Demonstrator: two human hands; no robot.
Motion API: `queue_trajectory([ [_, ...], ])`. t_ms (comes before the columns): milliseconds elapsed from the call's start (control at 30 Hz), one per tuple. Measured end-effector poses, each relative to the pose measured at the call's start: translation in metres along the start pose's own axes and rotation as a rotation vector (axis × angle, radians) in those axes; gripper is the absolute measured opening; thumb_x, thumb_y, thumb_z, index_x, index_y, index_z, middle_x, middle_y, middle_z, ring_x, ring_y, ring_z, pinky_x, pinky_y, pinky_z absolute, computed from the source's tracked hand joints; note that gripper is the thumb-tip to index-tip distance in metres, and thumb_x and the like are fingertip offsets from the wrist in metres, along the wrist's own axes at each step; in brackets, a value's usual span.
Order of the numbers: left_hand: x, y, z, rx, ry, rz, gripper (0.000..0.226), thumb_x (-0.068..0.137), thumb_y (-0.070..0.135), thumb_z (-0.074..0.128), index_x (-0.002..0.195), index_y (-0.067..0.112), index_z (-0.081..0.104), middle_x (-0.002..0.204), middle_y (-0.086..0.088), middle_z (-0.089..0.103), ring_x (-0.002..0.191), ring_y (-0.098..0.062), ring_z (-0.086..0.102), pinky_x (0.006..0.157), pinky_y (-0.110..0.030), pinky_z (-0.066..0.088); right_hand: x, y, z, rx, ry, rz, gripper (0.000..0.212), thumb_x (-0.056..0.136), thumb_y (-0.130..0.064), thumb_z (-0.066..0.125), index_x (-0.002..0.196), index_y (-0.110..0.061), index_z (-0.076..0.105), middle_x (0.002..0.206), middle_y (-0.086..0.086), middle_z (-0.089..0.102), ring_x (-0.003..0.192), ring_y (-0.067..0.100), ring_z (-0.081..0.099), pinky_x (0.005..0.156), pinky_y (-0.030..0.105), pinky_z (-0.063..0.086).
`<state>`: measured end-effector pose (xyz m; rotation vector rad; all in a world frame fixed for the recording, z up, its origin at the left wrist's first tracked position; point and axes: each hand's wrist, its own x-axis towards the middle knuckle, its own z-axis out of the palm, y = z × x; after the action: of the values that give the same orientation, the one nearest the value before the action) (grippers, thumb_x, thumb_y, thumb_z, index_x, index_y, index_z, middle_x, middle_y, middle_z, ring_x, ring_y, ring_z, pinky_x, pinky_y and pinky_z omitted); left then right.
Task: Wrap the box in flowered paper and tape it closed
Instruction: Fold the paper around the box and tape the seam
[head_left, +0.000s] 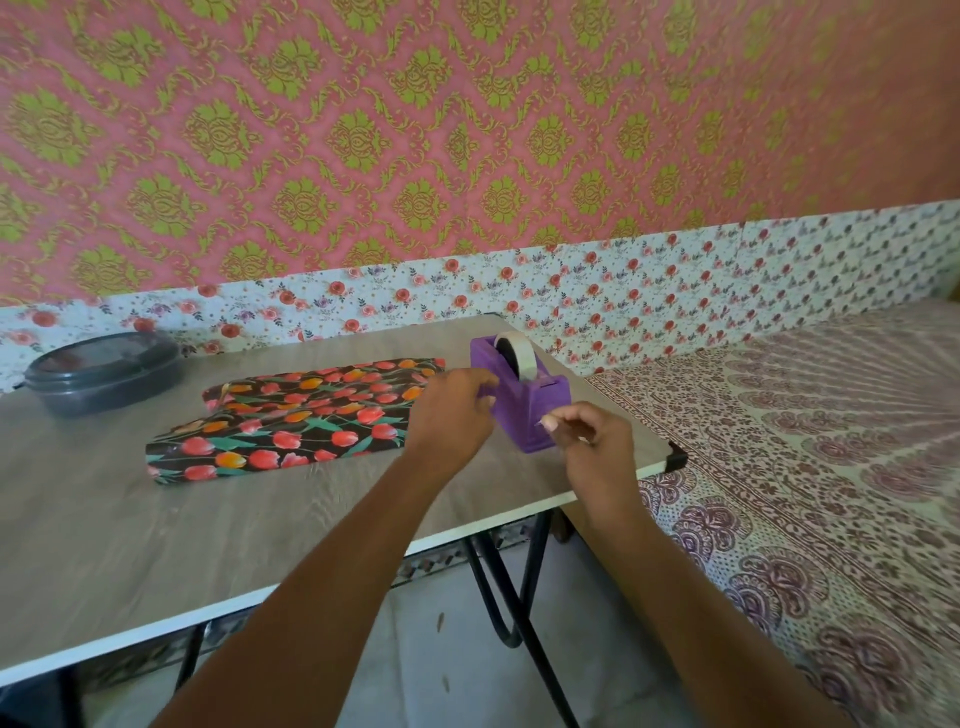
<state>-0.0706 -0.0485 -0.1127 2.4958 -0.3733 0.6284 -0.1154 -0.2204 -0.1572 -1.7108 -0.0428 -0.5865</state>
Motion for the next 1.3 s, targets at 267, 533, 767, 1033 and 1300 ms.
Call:
queue_trajectory([
  [267, -0.033, -0.084, -0.081, 0.293, 0.165, 0.020, 0.017, 0.095, 0.020, 0.059, 0.102, 0.018, 0.074, 0.103, -0.004, 0.071, 0.093, -0.026, 0.066, 0.078, -0.040, 0.058, -0.002, -0.033, 0.067, 0.205, -0.174, -0.141, 0.024, 0.094, 0.011, 0.062, 0.088, -0.010, 0.072, 0.071, 0.006, 0.069, 0.057, 0.012, 0.057, 0.056, 0.027, 0.050],
  [533, -0.053, -0.160, -0.129, 0.251, -0.079, -0.040, 0.020, 0.098, 0.028, 0.057, 0.108, 0.025, 0.075, 0.100, 0.003, 0.074, 0.088, -0.020, 0.066, 0.078, -0.035, 0.055, 0.023, -0.064, 0.152, -0.019, -0.310, -0.226, 0.038, 0.094, -0.005, 0.071, 0.130, -0.014, 0.070, 0.098, 0.000, 0.079, 0.083, 0.028, 0.075, 0.083, 0.034, 0.059],
  [767, -0.046, -0.178, -0.131, 0.241, -0.183, -0.008, 0.021, 0.099, 0.039, 0.056, 0.112, 0.028, 0.069, 0.104, 0.007, 0.072, 0.089, -0.015, 0.064, 0.079, -0.040, 0.056, 0.060, -0.103, 0.205, -0.088, -0.571, 0.013, 0.028, 0.090, -0.004, 0.071, 0.113, -0.016, 0.061, 0.085, 0.007, 0.078, 0.060, 0.014, 0.060, 0.062, 0.033, 0.046],
  [1033, -0.046, -0.194, -0.119, 0.363, -0.086, 0.052, 0.034, 0.101, 0.047, 0.044, 0.119, 0.030, 0.066, 0.121, 0.013, 0.067, 0.111, -0.013, 0.059, 0.103, -0.044, 0.038, 0.066, -0.064, 0.239, -0.345, -0.535, 0.059, 0.025, 0.085, -0.012, 0.074, 0.095, -0.021, 0.053, 0.099, 0.008, 0.067, 0.093, 0.023, 0.066, 0.075, 0.038, 0.054],
  [1300, -0.047, -0.200, -0.116, 0.336, -0.050, 0.051, 0.040, 0.098, 0.049, 0.045, 0.123, 0.027, 0.068, 0.123, 0.009, 0.069, 0.112, -0.016, 0.063, 0.101, -0.046, 0.044, 0.071, -0.071, 0.249, -0.403, -0.568, 0.128, 0.038, 0.079, -0.021, 0.085, 0.095, -0.016, 0.051, 0.092, 0.009, 0.064, 0.075, 0.019, 0.059, 0.061, 0.033, 0.047],
])
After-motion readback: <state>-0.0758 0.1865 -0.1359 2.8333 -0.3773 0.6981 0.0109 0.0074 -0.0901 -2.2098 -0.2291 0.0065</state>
